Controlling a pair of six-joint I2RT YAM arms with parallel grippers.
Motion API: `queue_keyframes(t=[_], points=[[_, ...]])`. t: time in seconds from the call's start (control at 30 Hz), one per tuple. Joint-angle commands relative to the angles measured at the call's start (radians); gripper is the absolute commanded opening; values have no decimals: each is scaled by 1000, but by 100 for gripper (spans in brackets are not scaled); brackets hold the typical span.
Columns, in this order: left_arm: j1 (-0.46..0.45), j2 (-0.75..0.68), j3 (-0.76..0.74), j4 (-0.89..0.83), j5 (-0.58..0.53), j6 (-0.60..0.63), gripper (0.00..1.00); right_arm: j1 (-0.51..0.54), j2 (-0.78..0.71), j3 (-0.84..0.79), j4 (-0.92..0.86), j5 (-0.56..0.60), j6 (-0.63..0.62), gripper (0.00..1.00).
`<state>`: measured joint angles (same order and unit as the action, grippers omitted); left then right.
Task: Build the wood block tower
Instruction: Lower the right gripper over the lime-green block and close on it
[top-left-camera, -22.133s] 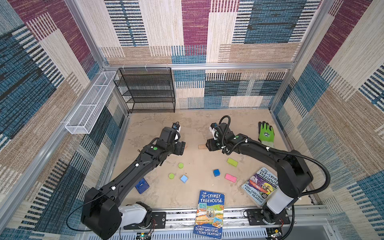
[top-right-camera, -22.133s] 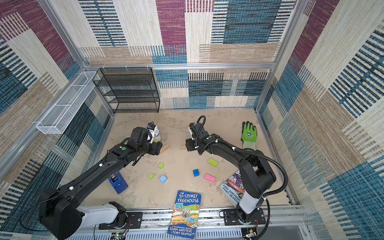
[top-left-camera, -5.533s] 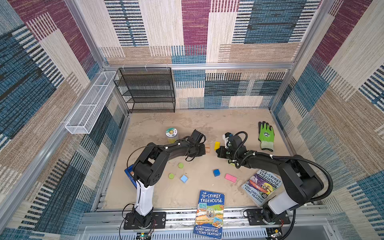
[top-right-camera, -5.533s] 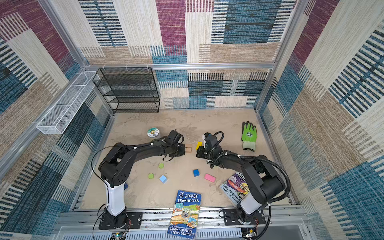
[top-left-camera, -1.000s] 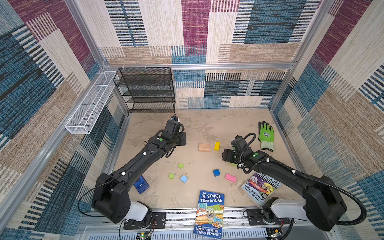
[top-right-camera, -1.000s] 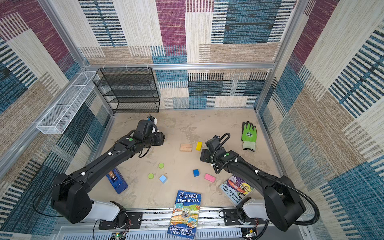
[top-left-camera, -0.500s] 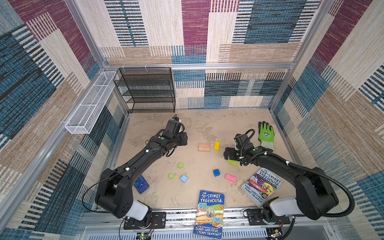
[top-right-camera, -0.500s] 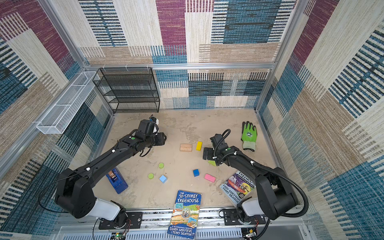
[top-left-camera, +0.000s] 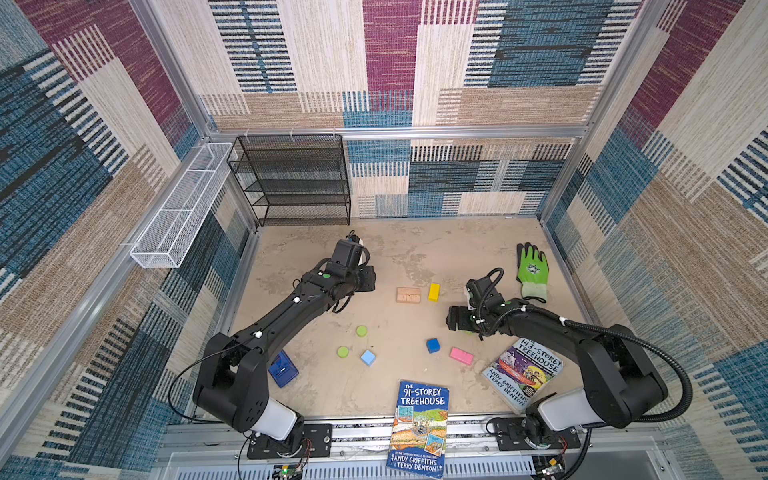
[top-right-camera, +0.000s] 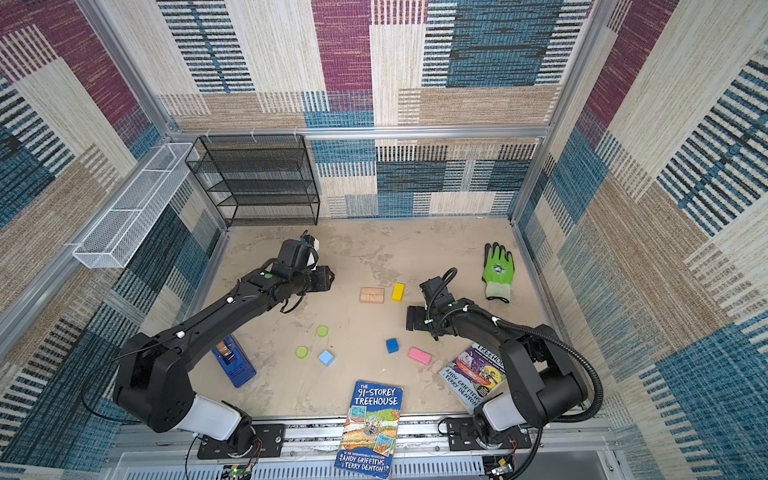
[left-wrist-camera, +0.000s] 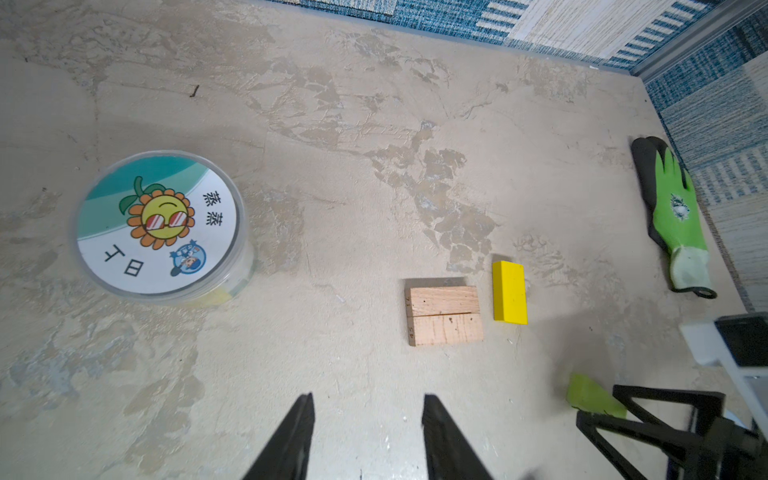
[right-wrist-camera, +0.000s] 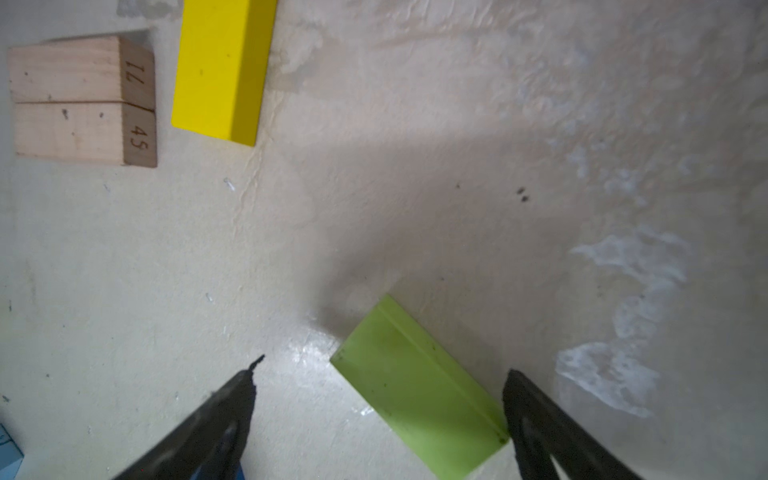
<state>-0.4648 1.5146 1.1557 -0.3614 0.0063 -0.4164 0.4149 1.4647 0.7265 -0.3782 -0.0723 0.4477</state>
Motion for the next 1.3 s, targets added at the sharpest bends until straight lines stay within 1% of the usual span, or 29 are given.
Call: queue_keyframes(t=[0.0,0.13,0.23,0.37,0.73,0.97,1.1,1.27], points=[[3,5,7,23,14,14,47,1,-6,-10,40,-37,24,88],[3,6,6,24,18,13,47,1,-22,-24,42,-50,41,81],[3,6,7,26,22,11,46,2,-40,-28,38,-51,54,73],[4,0,3,24,23,13,46,4,-58,-38,39,-57,76,65],[9,1,-1,29,36,13,46,40,-70,-25,9,-29,112,53],[10,23,11,24,44,7,46,67,-85,22,-65,63,106,49],[9,33,16,25,59,5,45,76,-80,39,-80,87,98,49],[10,30,15,22,58,5,45,88,-42,52,-94,109,89,54]])
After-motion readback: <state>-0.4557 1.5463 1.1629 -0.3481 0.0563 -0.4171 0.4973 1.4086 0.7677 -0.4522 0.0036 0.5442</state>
